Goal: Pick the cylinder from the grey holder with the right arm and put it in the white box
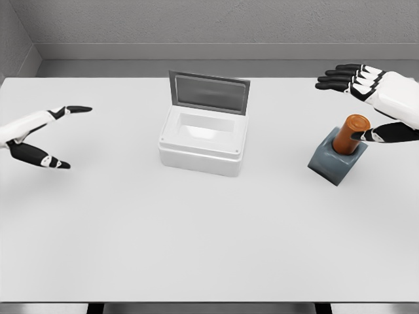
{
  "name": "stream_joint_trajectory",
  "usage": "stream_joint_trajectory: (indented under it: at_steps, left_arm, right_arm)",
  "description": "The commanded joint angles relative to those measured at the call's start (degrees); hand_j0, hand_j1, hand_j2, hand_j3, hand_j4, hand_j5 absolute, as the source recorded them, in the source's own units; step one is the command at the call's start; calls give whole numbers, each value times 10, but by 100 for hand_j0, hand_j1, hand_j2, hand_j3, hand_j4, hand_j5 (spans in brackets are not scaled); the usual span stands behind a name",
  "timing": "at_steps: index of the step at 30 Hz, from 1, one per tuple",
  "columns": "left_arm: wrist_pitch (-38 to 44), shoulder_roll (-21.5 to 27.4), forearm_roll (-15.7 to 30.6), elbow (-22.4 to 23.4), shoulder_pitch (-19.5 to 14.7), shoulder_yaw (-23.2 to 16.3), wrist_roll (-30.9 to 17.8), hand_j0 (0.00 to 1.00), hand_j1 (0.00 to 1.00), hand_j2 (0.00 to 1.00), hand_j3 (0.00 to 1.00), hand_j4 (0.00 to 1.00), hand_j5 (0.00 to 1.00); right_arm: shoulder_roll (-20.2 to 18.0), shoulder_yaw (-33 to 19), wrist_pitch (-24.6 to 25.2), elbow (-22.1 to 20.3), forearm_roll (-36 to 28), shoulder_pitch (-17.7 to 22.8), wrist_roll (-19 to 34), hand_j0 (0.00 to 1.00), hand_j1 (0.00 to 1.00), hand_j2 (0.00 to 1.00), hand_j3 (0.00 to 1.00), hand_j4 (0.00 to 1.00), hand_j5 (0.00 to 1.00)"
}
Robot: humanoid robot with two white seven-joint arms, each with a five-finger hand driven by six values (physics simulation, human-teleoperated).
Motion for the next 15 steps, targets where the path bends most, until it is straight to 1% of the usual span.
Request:
stream_joint_trajectory:
  at_steps: [1, 8, 10, 11, 12, 13, 14, 15]
  left_arm:
    - [1, 1, 4, 2, 0, 5, 0, 100, 100, 100, 100, 100, 100]
    - [1, 0, 8, 5, -2, 9, -1, 100, 100, 100, 100, 100, 100]
    - [1, -5, 10, 2, -11, 8, -2, 100, 100, 100, 100, 100, 100]
    - [1, -7, 29, -1, -11, 7, -2, 100, 100, 100, 100, 100, 100]
    - [1, -8, 70, -4, -11, 5, -2, 100, 100, 100, 100, 100, 100]
    - [1, -8, 96, -11, -11, 4, -2, 100, 100, 100, 100, 100, 100]
    - [1, -8, 110, -21, -11, 3, -2, 100, 100, 100, 100, 100, 100]
    - [1, -15, 118, -25, -11, 3, -2, 100, 100, 100, 100, 100, 100]
  right_arm:
    - [-1, 1, 0, 0, -2, 0, 0, 100, 100, 100, 100, 100, 100]
    - [3, 1, 0, 1, -8, -1, -8, 100, 100, 100, 100, 100, 100]
    - [-2, 6, 0, 2, -8, 0, -7, 100, 100, 100, 100, 100, 100]
    - [-7, 1, 0, 3, -8, -2, -3, 100, 100, 100, 100, 100, 100]
    - [-16, 0, 0, 3, -1, -9, 2, 100, 100, 100, 100, 100, 100]
    - [-24, -1, 0, 8, -2, -17, 31, 100, 100, 100, 100, 100, 100]
    - [-22, -1, 0, 12, -8, -37, 107, 100, 100, 100, 100, 100, 100]
    - [-18, -2, 0, 12, -8, -54, 162, 100, 100, 100, 100, 100, 100]
